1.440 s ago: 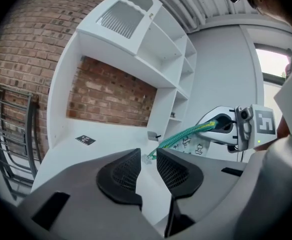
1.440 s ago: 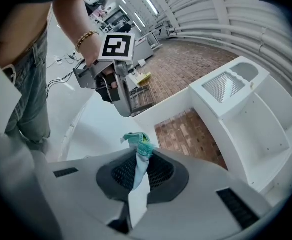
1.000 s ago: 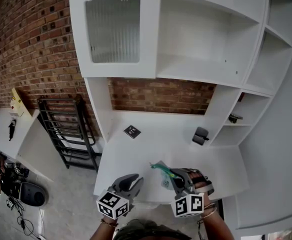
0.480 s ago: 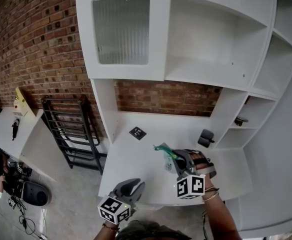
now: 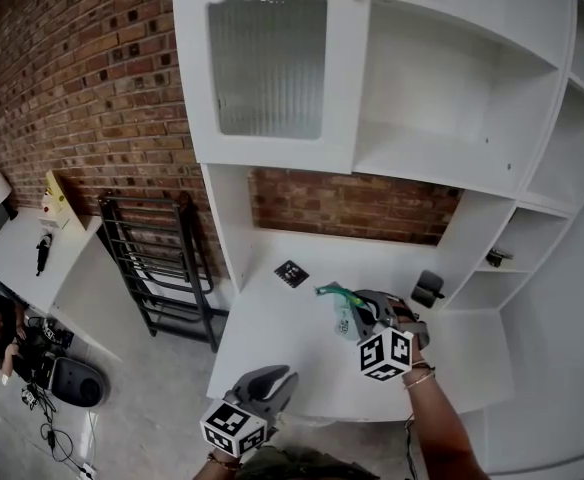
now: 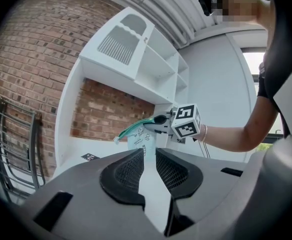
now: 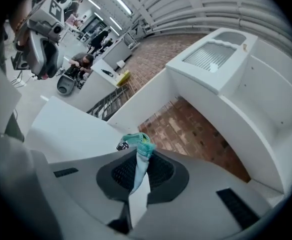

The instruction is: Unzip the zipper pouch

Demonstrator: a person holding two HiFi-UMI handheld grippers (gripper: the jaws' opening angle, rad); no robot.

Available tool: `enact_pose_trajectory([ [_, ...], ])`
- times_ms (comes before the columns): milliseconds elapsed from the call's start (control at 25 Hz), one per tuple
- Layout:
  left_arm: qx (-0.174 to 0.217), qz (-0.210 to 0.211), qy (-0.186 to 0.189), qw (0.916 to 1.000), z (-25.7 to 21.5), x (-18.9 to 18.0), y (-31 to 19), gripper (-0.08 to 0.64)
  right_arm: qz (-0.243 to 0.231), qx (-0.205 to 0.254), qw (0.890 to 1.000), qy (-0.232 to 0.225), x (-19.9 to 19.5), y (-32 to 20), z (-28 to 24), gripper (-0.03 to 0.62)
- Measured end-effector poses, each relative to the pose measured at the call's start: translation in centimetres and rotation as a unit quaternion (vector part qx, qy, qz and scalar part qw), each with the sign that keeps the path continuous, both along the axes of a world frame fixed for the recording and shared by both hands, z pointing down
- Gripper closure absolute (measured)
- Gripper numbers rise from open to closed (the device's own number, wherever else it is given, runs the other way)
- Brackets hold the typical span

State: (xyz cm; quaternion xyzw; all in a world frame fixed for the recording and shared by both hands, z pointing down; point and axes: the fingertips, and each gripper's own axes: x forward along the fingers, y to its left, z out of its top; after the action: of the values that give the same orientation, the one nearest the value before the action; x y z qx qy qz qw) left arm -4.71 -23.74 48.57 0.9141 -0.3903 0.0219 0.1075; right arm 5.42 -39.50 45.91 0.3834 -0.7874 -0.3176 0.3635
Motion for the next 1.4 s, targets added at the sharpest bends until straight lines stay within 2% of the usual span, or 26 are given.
enact_pose_trajectory([
  [160, -0.002, -0.003, -0.007, 1.0, 0.3, -0.3, -0.2, 0.488, 0.021, -0.059, 0.996, -0.067, 0.6, -2.1, 1.7, 0.584],
  [360, 0.0, -0.013, -0.004, 0.9999, 0.3, -1.0, -0.5, 0.491, 0.046, -0.135, 0.98, -0.14, 1.5, -4.6, 4.7, 0.584],
  [520, 0.002, -0.015, 0.001, 0.9999, -0.1, -1.0, -0.8, 0.499, 0.077, -0.193, 0.956, -0.208, 3.1, -6.6, 7.3, 0.586],
  [720, -0.004, -0.026, 0.003, 0.9996, 0.1, -1.8, -1.2, 0.505, 0.122, -0.259, 0.913, -0.29, 5.1, -9.0, 11.0, 0.586],
  [960, -0.005, -0.036, 0.003, 0.9993, 0.1, -2.4, -1.6, 0.509, 0.164, -0.295, 0.879, -0.337, 7.1, -10.8, 13.4, 0.586],
  [1160, -0.006, -0.035, 0.0, 0.9994, 0.0, -2.3, -1.8, 0.512, 0.198, -0.312, 0.87, -0.327, 8.6, -11.0, 16.2, 0.586],
  [1400, -0.008, -0.039, -0.002, 0.9992, 0.1, -2.6, -2.2, 0.515, 0.245, -0.339, 0.843, -0.34, 11.3, -10.5, 19.6, 0.586],
])
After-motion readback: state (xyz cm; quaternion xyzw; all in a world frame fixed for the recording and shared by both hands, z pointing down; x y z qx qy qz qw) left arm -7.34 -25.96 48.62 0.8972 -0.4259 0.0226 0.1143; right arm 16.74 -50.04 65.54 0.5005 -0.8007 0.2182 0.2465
